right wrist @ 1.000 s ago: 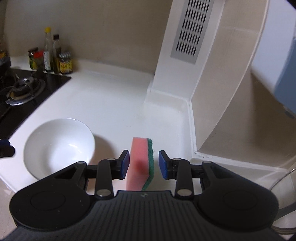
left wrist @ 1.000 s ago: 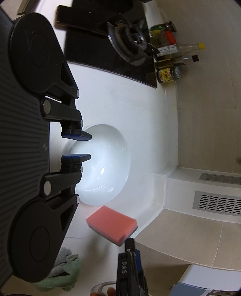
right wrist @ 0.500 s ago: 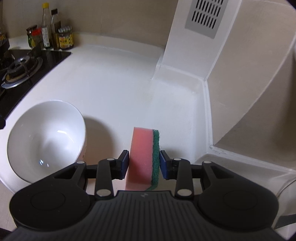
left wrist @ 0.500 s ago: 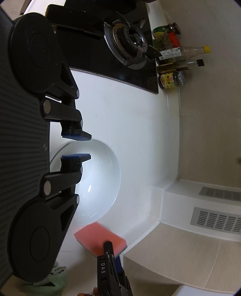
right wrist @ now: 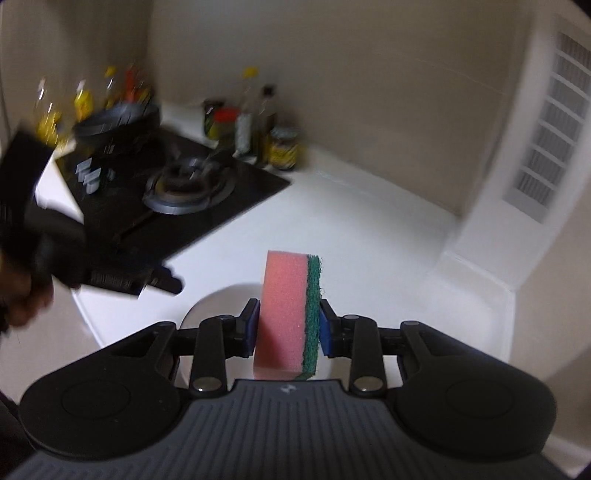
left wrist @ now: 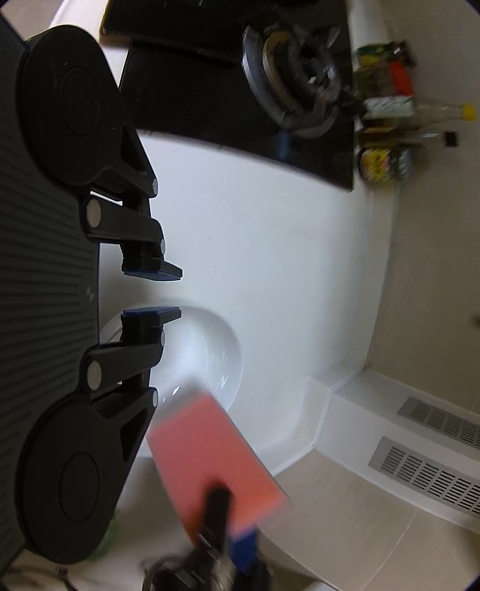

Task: Clean bowl
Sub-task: 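Lift the sponge with the right gripper while the left gripper grasps the white bowl rim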

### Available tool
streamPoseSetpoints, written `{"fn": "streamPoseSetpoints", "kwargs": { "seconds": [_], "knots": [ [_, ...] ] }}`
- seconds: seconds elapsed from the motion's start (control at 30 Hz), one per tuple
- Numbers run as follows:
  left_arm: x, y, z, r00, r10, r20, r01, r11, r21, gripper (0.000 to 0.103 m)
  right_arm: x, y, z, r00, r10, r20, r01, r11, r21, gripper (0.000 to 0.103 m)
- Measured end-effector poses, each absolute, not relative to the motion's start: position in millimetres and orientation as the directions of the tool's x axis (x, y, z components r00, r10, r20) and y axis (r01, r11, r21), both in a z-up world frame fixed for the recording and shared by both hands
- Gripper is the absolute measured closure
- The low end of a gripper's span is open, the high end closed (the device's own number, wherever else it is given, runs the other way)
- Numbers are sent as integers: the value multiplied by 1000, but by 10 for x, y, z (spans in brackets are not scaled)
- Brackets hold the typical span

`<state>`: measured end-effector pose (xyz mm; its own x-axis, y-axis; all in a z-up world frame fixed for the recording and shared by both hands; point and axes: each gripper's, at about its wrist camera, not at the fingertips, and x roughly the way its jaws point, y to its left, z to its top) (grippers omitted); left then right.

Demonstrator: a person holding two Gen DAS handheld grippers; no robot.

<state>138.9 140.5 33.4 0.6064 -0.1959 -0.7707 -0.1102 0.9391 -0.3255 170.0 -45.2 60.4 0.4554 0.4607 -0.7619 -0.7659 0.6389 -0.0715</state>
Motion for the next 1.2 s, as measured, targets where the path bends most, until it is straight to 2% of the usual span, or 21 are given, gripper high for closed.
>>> {"fn": "streamPoseSetpoints", "kwargs": {
  "seconds": [0.23, 0.4, 0.6, 0.8, 1.2],
  "knots": [
    [1534, 1514, 202, 539, -271, -797, -95, 921, -377, 87, 1482, -227, 397, 494, 381, -782, -764, 619, -181, 75],
    [1720, 1590, 82, 463, -375, -803, -77, 886, -458, 87, 1412, -154, 322, 505, 345, -791, -738, 648, -188, 75],
    [2001, 1597, -70, 349, -438, -828, -64, 871, -488, 86, 1384, -81, 254, 496, 326, -804, -737, 647, -192, 75],
    [2193, 1597, -163, 270, -473, -839, -3, 871, -492, 83, 1408, -6, 250, 444, 329, -833, -803, 559, -208, 75],
    [2232, 1575, -167, 344, -433, -833, -38, 880, -473, 92, 1302, 151, 169, 323, 391, -862, -931, 296, -214, 75]
  ]
}}
